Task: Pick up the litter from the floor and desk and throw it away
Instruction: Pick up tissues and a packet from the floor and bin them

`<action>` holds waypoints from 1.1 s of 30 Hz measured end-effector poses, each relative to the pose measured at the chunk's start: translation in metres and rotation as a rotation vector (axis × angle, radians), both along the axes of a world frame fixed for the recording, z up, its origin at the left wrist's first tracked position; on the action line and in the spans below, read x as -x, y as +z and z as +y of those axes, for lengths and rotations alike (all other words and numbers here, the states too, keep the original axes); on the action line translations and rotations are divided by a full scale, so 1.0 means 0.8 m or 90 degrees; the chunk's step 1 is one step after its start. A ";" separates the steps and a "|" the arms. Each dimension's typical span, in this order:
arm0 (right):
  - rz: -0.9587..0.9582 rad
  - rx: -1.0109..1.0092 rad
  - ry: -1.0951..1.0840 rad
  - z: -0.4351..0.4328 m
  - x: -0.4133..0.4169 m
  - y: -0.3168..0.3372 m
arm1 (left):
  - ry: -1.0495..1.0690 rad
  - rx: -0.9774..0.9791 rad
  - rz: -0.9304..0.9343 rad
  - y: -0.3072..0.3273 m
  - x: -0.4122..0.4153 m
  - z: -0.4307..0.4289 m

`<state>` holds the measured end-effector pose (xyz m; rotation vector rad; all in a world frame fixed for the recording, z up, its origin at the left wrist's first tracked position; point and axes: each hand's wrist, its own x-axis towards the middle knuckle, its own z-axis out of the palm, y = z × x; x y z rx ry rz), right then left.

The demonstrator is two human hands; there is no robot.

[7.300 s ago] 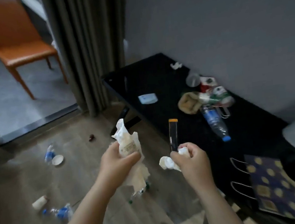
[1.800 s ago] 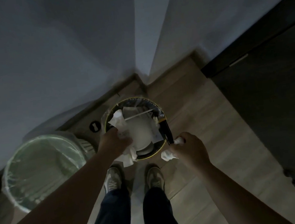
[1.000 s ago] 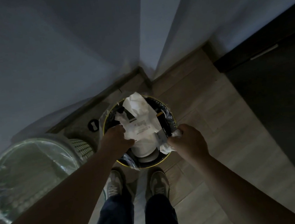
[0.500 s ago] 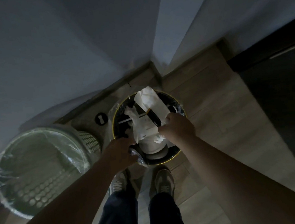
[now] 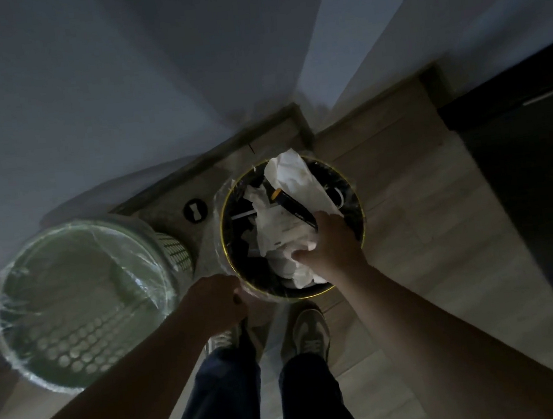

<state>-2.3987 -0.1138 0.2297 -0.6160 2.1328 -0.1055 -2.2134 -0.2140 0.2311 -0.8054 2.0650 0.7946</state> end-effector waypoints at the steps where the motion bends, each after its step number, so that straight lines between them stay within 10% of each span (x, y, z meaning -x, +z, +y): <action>1: 0.032 -0.007 0.038 0.003 0.000 0.004 | 0.007 -0.003 0.001 0.004 0.001 -0.004; 14: 0.107 0.057 0.235 -0.010 0.020 0.197 | 0.027 0.037 0.092 0.178 0.040 -0.054; 33: 0.270 0.353 0.318 -0.051 0.072 0.773 | -0.098 0.301 0.435 0.753 0.086 -0.112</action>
